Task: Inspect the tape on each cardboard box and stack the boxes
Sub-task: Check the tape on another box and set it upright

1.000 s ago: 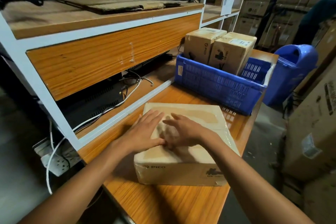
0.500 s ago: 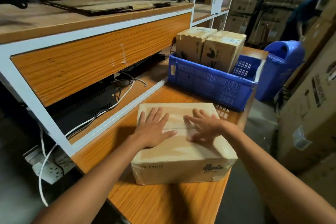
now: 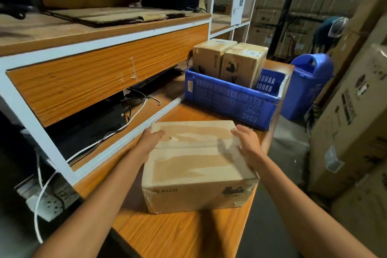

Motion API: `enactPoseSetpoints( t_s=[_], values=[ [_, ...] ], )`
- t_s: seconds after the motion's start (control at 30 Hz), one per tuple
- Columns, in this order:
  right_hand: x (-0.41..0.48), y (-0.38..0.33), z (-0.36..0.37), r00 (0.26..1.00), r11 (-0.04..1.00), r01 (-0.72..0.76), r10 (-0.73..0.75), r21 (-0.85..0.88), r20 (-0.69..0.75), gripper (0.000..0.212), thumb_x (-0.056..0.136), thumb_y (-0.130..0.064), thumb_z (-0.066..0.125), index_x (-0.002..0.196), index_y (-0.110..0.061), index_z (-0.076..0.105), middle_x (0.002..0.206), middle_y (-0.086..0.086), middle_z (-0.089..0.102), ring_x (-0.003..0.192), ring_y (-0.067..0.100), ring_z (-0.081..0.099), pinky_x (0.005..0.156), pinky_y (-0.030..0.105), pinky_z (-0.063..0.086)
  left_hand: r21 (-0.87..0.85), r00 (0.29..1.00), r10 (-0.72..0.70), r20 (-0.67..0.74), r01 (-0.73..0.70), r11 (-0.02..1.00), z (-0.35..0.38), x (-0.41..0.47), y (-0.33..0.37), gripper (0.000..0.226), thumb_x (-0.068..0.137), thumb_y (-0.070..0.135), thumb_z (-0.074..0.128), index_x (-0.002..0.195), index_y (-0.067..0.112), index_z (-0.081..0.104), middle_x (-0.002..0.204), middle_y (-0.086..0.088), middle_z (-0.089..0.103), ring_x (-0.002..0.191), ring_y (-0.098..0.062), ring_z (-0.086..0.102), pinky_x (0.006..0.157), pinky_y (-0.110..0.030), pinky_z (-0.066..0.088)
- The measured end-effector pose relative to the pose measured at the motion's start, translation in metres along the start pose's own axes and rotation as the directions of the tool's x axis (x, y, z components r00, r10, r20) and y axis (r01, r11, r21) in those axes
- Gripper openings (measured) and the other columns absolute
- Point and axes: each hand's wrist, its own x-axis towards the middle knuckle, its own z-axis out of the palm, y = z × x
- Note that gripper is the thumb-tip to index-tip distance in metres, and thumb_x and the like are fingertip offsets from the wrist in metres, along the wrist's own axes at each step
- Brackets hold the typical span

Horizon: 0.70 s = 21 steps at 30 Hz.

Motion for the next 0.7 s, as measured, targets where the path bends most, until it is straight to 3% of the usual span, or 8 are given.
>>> enactPoseSetpoints(
  t_s=[0.07, 0.13, 0.23, 0.3, 0.37, 0.47, 0.6, 0.7],
  values=[
    [0.001, -0.004, 0.001, 0.997, 0.995, -0.07, 0.072, 0.068, -0.032, 0.046, 0.098, -0.022, 0.061, 0.142, -0.014, 0.052, 0.137, -0.001, 0.055, 0.123, 0.022, 0.052, 0.099, 0.039, 0.046, -0.031, 1.0, -0.011, 0.001, 0.011, 0.999, -0.003, -0.002, 0.006, 0.057, 0.101, 0.031, 0.056, 0.15, 0.011, 0.034, 0.124, -0.004, 0.057, 0.101, -0.021, 0.059, 0.07, -0.029, 0.046],
    [-0.001, -0.007, 0.004, 0.996, 0.994, -0.064, 0.069, 0.087, -0.059, 0.061, 0.095, -0.026, 0.063, 0.151, -0.014, 0.041, 0.144, 0.001, 0.048, 0.129, 0.023, 0.049, 0.106, 0.042, 0.043, -0.059, 1.0, 0.004, -0.025, -0.006, 0.998, -0.008, -0.002, 0.011, 0.065, 0.098, 0.043, 0.058, 0.151, 0.014, 0.033, 0.129, 0.003, 0.053, 0.116, -0.025, 0.057, 0.087, -0.035, 0.048],
    [-0.001, -0.018, 0.005, 0.99, 0.994, 0.032, -0.017, 0.104, -0.14, 0.048, 0.094, -0.032, 0.064, 0.136, -0.011, 0.056, 0.125, 0.004, 0.063, 0.114, 0.027, 0.06, 0.091, 0.036, 0.049, -0.081, 0.986, 0.102, -0.135, -0.114, 0.99, -0.016, -0.003, 0.026, 0.068, 0.095, 0.06, 0.05, 0.149, 0.02, 0.039, 0.148, -0.004, 0.046, 0.131, -0.03, 0.049, 0.104, -0.047, 0.044],
    [-0.001, -0.031, 0.005, 0.974, 0.988, 0.095, -0.067, 0.121, -0.216, 0.036, 0.096, -0.039, 0.062, 0.118, -0.012, 0.062, 0.107, 0.001, 0.065, 0.101, 0.022, 0.061, 0.083, 0.033, 0.047, -0.041, 0.955, 0.173, -0.242, -0.188, 0.981, -0.021, -0.007, 0.036, 0.065, 0.093, 0.068, 0.042, 0.134, 0.019, 0.053, 0.135, -0.006, 0.057, 0.12, -0.028, 0.056, 0.094, -0.044, 0.047],
    [-0.002, -0.038, 0.006, 0.952, 0.981, 0.134, -0.087, 0.144, -0.294, 0.038, 0.092, -0.056, 0.059, 0.099, -0.019, 0.058, 0.097, 0.0, 0.06, 0.089, 0.018, 0.056, 0.08, 0.035, 0.046, 0.001, 0.916, 0.215, -0.339, -0.229, 0.974, -0.025, -0.014, 0.04, 0.059, 0.091, 0.071, 0.041, 0.115, 0.02, 0.059, 0.116, -0.004, 0.063, 0.105, -0.025, 0.06, 0.087, -0.042, 0.05],
    [-0.01, -0.04, 0.01, 0.933, 0.981, 0.121, -0.06, 0.154, -0.355, 0.047, 0.084, -0.069, 0.058, 0.09, -0.023, 0.049, 0.1, 0.004, 0.057, 0.087, 0.019, 0.054, 0.076, 0.035, 0.046, 0.092, 0.866, 0.294, -0.405, -0.281, 0.955, -0.026, -0.023, 0.029, 0.043, 0.087, 0.063, 0.053, 0.111, 0.027, 0.058, 0.118, -0.004, 0.06, 0.105, -0.024, 0.059, 0.092, -0.045, 0.051],
    [-0.019, -0.029, 0.016, 0.939, 0.983, 0.111, -0.057, 0.144, -0.338, 0.041, 0.072, -0.055, 0.068, 0.092, -0.027, 0.046, 0.102, 0.003, 0.058, 0.09, 0.021, 0.057, 0.075, 0.039, 0.05, 0.164, 0.812, 0.38, -0.443, -0.343, 0.925, -0.025, -0.037, 0.003, 0.027, 0.093, 0.045, 0.057, 0.116, 0.031, 0.054, 0.125, -0.007, 0.056, 0.105, -0.023, 0.059, 0.083, -0.041, 0.053],
    [-0.022, -0.018, 0.023, 0.959, 0.985, 0.09, -0.046, 0.147, -0.278, 0.032, 0.075, -0.035, 0.068, 0.093, -0.024, 0.044, 0.096, 0.002, 0.055, 0.088, 0.023, 0.055, 0.07, 0.038, 0.048, 0.227, 0.772, 0.422, -0.476, -0.356, 0.907, -0.025, -0.048, -0.013, 0.026, 0.101, 0.031, 0.051, 0.126, 0.022, 0.053, 0.131, -0.007, 0.052, 0.101, -0.016, 0.053, 0.064, -0.019, 0.041]
  ],
)
